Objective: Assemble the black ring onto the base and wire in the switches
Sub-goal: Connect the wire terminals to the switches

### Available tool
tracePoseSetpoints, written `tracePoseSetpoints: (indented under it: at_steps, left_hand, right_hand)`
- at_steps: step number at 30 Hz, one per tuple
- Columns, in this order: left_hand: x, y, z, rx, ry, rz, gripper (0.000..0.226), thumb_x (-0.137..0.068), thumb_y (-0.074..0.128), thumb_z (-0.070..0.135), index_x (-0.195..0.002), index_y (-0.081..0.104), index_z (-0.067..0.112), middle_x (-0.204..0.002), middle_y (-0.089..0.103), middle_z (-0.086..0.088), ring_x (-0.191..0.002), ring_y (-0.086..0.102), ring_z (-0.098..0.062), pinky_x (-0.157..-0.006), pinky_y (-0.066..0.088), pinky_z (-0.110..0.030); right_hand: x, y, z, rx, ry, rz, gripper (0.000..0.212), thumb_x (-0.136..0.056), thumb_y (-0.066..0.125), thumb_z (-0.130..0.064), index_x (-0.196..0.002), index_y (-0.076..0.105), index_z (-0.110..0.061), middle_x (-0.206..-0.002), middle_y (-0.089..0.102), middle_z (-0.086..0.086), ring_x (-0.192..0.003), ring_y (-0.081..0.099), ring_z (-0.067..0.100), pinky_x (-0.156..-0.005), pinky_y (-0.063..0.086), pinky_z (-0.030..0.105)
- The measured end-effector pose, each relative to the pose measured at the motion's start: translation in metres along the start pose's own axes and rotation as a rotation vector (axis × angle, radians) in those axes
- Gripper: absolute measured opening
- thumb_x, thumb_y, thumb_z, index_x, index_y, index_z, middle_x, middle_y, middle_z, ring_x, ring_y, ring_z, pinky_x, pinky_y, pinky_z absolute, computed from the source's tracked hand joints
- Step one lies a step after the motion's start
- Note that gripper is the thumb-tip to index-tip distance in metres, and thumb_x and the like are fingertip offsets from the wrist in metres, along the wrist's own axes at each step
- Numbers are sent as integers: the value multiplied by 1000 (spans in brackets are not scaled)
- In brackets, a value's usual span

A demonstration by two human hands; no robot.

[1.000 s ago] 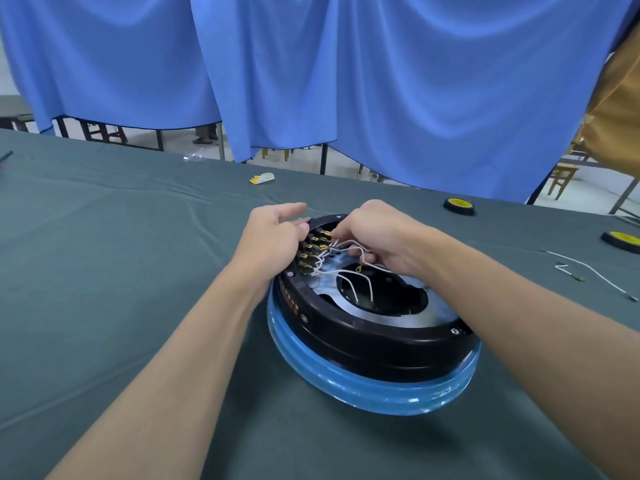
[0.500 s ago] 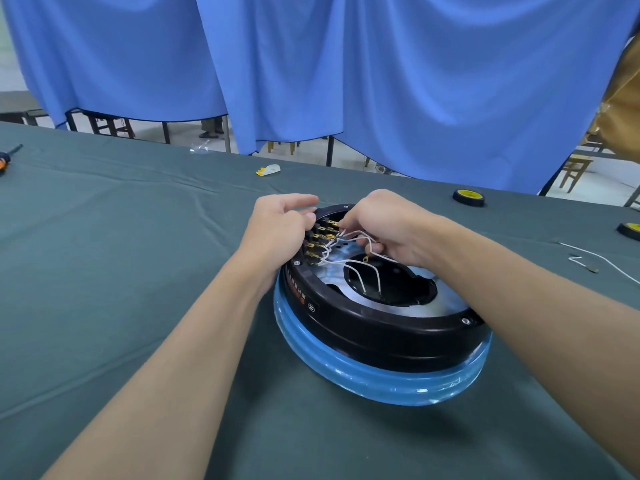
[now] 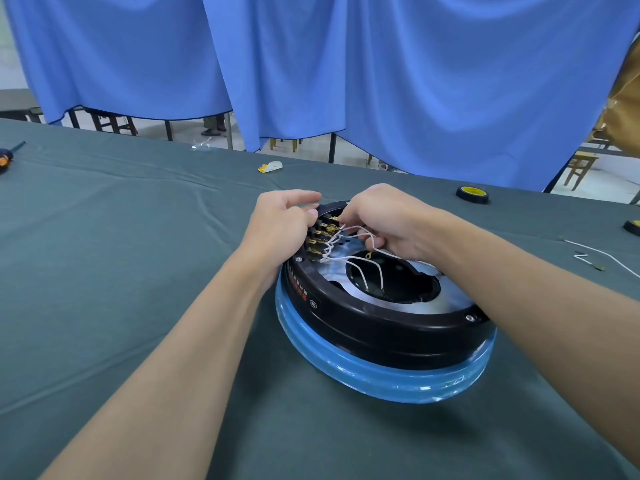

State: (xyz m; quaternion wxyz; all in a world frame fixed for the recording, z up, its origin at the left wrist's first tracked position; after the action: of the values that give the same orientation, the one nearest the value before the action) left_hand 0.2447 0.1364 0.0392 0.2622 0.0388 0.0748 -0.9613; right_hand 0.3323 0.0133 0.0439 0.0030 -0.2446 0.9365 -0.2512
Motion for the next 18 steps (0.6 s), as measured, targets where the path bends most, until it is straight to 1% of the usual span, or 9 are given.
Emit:
tracePoseSetpoints:
  at_steps: [3, 5, 6, 8, 10, 12, 15, 17, 18]
  left_hand:
    - [0, 0, 0, 2, 4, -9, 35, -95, 52, 2, -123, 67, 18, -112, 72, -5, -100, 69, -18, -88, 56, -30]
    - [0, 0, 0, 0, 4, -16, 38, -95, 52, 2, -128, 64, 18, -113, 71, -4, -101, 69, -19, -90, 56, -33]
    - [0, 0, 0, 0, 2, -18, 39, -95, 52, 3, -129, 63, 18, -114, 71, -4, -102, 69, -20, -94, 55, -37]
    - [0, 0, 0, -11, 2, -15, 39, -95, 52, 3, -130, 62, 19, -115, 71, -3, -103, 68, -23, -98, 53, -42]
    - [0, 0, 0, -27, 0, -9, 39, -95, 52, 4, -130, 62, 19, -115, 71, -3, -103, 68, -24, -98, 52, -44]
    - [0, 0, -1, -30, -6, -4, 40, -95, 53, 4, -130, 62, 19, -115, 71, -3, -103, 69, -25, -97, 53, -45]
    - [-1, 0, -2, -29, -9, 5, 39, -94, 53, 4, -130, 62, 19, -115, 71, -2, -103, 68, -27, -97, 53, -46]
    - [-1, -1, -1, -37, -4, 10, 39, -94, 54, 5, -129, 62, 19, -115, 71, -2, -102, 69, -24, -97, 53, -45]
    - [-1, -1, -1, -37, -4, 11, 39, -94, 54, 5, -129, 62, 19, -113, 71, -3, -100, 69, -25, -96, 53, -45]
  right_hand:
    - [-1, -1, -5, 51, -37, 20, 8, -80, 55, -3, -75, 52, -8, -80, 50, 14, -61, 34, 19, -41, 24, 25]
    - [-1, -2, -9, 100, -64, 22, 17, -78, 55, -3, -66, 46, -12, -77, 41, 11, -70, 33, 24, -46, 24, 28]
    - [0, -2, -12, 138, -85, 25, 15, -77, 55, -4, -66, 46, -11, -76, 39, 10, -73, 33, 25, -50, 26, 30]
    - [2, -2, -18, 237, -135, 47, 6, -80, 53, -7, -76, 56, -3, -77, 43, 10, -73, 38, 25, -58, 32, 35]
    - [2, -3, -21, 325, -177, 78, 22, -83, 49, -8, -94, 61, 7, -81, 52, 11, -72, 42, 24, -63, 36, 35]
    - [5, -1, -25, 406, -222, 100, 28, -85, 48, -10, -102, 61, 9, -85, 60, 14, -70, 42, 23, -63, 38, 33]
    - [12, -1, -30, 517, -282, 126, 27, -86, 54, -14, -97, 65, 9, -85, 66, 21, -69, 43, 20, -60, 43, 35]
    - [15, -1, -34, 561, -319, 134, 24, -84, 55, -12, -90, 67, 7, -79, 66, 17, -68, 49, 23, -58, 42, 32]
    - [15, -1, -36, 578, -335, 141, 21, -83, 55, -10, -85, 69, 5, -80, 68, 17, -71, 55, 25, -58, 45, 32]
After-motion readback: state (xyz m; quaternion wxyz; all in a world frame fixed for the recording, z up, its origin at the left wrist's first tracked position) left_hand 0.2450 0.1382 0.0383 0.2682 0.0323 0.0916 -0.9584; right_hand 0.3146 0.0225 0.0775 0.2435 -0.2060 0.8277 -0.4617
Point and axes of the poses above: each hand's wrist, its own x-axis away from the middle knuckle, its own y-axis out of the palm, z = x × y, the point moved 10 cm from there along -x, towards the middle knuckle
